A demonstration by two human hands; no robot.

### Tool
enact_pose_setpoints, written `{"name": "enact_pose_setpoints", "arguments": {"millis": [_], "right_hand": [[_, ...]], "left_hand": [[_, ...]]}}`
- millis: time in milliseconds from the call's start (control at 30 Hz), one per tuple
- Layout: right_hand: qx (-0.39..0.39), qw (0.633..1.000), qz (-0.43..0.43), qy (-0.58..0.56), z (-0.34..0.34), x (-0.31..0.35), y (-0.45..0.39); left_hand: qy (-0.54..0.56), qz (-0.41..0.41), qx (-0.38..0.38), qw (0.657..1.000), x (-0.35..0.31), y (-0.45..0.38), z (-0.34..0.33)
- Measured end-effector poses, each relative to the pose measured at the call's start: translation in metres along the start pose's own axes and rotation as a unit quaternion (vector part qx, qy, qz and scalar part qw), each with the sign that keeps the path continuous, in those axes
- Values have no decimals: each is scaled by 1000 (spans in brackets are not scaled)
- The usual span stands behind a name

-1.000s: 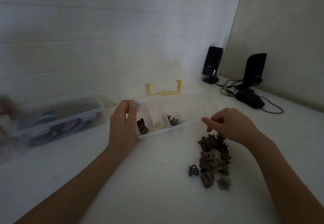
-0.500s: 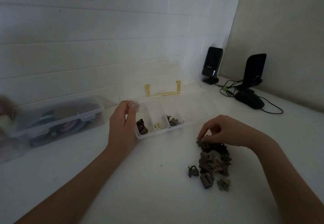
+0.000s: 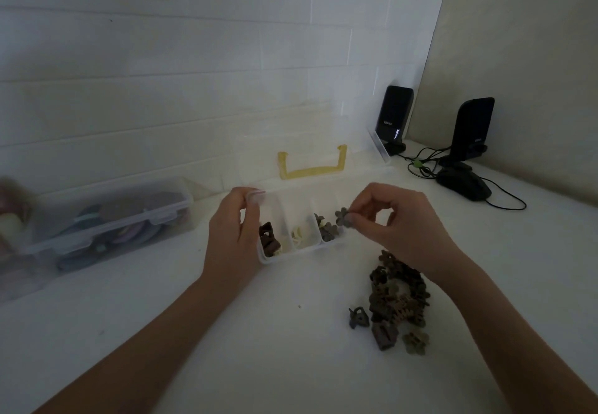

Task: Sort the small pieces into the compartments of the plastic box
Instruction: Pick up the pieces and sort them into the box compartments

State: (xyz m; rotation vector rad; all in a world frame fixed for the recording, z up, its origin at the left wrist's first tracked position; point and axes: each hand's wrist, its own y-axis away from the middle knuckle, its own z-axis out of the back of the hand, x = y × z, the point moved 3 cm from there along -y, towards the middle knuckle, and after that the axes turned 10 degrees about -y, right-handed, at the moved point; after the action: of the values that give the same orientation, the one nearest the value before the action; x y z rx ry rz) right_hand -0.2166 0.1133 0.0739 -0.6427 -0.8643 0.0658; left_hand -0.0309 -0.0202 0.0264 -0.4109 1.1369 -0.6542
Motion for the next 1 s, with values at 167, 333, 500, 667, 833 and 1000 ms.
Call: {"name": "enact_pose_setpoints", "arguments": {"millis": [167, 333, 500, 667, 833, 1000], "right_hand": [[-71, 996, 26, 52, -7, 3, 2], [-82, 989, 8, 125, -23, -3, 2], [-51, 990, -22, 133, -31, -9, 2], [-58, 987, -6, 150, -25, -10, 3], [18, 973, -11, 232, -31, -13, 4], [-12, 982, 8, 188, -18, -9, 4]], "left_hand": [[-2, -10, -3, 1000, -4, 2, -1], [6, -23, 12, 1000, -5, 4, -4], [1, -26, 12, 1000, -8, 4, -3], [3, -26, 11, 1000, -8, 4, -3], [-9, -19, 13, 1000, -7, 4, -3], [1, -10, 15, 1000, -6, 3, -4]]}}
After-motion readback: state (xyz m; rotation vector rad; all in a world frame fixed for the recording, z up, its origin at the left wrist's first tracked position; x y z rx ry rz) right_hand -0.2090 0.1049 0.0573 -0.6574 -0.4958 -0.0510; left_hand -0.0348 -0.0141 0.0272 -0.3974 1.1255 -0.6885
